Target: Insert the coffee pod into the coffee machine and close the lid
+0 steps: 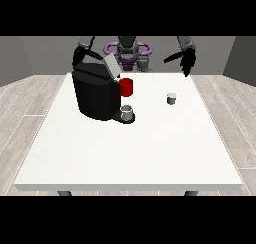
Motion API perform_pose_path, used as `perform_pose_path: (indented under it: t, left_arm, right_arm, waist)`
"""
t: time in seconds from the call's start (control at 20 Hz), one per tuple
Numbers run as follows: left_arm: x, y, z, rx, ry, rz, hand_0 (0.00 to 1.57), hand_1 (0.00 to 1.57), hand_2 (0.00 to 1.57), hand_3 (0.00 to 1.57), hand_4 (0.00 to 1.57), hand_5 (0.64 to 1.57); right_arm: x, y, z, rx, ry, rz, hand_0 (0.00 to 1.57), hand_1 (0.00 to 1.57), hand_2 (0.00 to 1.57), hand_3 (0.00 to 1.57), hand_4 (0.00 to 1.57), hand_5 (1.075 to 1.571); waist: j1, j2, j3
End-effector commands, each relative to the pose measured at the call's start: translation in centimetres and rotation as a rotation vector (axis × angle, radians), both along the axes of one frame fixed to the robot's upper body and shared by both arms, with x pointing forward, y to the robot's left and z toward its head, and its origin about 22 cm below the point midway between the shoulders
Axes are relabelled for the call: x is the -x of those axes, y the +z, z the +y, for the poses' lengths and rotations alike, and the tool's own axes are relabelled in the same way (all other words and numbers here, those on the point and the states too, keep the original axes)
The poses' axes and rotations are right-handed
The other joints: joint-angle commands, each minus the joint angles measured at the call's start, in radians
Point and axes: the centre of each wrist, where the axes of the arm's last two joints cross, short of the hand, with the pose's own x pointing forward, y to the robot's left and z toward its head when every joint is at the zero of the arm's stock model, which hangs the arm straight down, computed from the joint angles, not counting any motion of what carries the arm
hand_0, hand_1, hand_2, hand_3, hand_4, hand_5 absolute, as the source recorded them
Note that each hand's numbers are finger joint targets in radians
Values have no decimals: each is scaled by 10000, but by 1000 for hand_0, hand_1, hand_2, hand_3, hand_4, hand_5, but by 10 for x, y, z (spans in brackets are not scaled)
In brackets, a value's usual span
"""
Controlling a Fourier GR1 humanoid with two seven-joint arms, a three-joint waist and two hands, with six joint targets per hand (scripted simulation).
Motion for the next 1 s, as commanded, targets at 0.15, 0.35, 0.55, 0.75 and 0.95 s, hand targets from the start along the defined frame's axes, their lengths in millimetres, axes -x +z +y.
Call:
perform_pose_path:
  t: [0.15,0.35,0.55,0.75,0.95]
  left_arm:
    - [-34,34,33,-1617,474,6,0,0,0,0,0,1571]
    - [-38,35,55,-2057,508,309,0,0,0,0,0,1571]
    - [-49,25,50,-2475,311,1025,0,0,0,0,0,1571]
    - [-53,3,38,-3280,431,886,0,0,0,0,0,1571]
    - [-66,6,31,-3832,559,561,261,261,589,247,0,1571]
  right_arm:
    - [-19,26,31,-195,717,-795,0,0,0,0,0,1571]
    - [-21,26,29,-151,539,-778,0,0,0,0,0,1571]
    - [-12,16,55,57,632,-362,0,0,0,0,0,1571]
    - [-26,26,41,-465,846,-201,0,0,0,0,0,1571]
    - [-40,42,38,-56,590,30,0,0,0,0,0,1571]
  waist:
    - [-653,1244,1]
    - [-701,1743,0]
    - [-765,1673,1]
    - [-764,1889,1]
    - [-641,1711,-1]
